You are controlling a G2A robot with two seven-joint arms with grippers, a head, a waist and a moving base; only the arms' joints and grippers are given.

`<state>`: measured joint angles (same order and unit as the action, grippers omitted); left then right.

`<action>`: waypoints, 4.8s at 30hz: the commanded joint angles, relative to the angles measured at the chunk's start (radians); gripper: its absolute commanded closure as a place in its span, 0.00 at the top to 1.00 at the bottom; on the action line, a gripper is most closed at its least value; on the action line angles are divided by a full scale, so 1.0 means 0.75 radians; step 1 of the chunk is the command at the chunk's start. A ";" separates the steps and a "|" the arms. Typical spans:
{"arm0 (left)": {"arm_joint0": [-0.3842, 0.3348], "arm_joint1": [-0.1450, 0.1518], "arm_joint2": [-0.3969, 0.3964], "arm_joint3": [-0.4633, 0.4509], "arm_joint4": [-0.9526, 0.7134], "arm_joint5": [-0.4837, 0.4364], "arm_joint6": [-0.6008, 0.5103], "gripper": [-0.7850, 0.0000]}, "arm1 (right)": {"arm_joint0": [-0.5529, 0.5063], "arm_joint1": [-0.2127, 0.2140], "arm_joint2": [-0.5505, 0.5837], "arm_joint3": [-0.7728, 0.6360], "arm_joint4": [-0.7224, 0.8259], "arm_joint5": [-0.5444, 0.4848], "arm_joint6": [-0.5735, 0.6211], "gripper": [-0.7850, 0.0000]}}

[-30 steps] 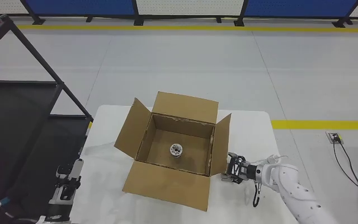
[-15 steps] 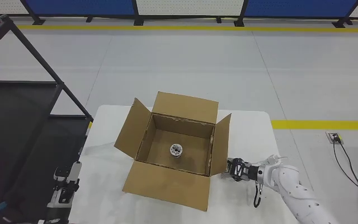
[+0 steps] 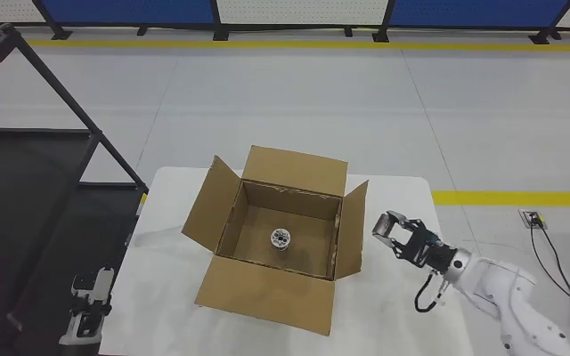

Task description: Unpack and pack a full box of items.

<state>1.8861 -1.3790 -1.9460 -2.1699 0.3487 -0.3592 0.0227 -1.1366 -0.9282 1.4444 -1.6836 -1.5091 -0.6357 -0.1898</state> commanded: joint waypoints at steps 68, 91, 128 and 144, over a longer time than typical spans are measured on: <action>0.202 -0.012 -0.324 0.152 -0.391 -0.301 -0.003 1.00 | 1.019 -0.355 -1.140 0.045 0.392 0.297 1.393 0.00; 0.202 -0.012 -0.324 0.152 -0.391 -0.301 -0.003 1.00 | 1.213 -0.614 -1.385 0.813 0.623 0.278 1.483 0.00; 0.166 -0.029 -0.312 0.095 -0.353 -0.292 -0.045 1.00 | 1.290 -0.945 -1.520 1.557 0.588 0.100 1.222 0.84; 0.152 -0.039 -0.282 0.083 -0.312 -0.286 -0.057 1.00 | 1.260 -0.867 -1.422 1.352 0.500 0.058 1.133 1.00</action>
<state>2.0006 -1.4080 -2.1582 -2.1082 0.1132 -0.5751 -0.0197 -0.1872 -1.5871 0.3699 -0.6451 -1.1293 -0.5939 0.6583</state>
